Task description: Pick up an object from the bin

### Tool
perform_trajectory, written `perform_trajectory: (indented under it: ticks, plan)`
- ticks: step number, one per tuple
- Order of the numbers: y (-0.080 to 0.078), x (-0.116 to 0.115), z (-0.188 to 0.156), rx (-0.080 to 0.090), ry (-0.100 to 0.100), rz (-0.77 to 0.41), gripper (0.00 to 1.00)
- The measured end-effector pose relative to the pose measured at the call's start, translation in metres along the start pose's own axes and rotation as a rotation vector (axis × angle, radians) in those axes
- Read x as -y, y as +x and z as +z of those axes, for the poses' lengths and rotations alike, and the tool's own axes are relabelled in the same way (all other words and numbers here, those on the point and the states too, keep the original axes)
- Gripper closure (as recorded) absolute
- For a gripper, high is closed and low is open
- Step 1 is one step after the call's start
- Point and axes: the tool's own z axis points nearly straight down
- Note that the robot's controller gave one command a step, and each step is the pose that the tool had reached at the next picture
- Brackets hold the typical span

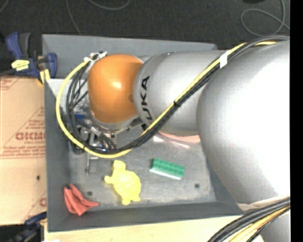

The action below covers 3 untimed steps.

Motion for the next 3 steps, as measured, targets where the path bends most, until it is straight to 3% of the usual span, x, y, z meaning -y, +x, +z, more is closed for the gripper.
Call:
perform_trajectory:
  ticks: [1, 2, 3]
  plan:
    - [-0.002, 0.001, -0.005, 0.007, -0.002, 0.005, 0.0]
    - [-0.062, 0.067, 0.052, 0.013, -0.004, -0.098, 0.0]
    - [-0.067, 0.069, 0.034, 0.011, 0.0, -0.157, 0.0]
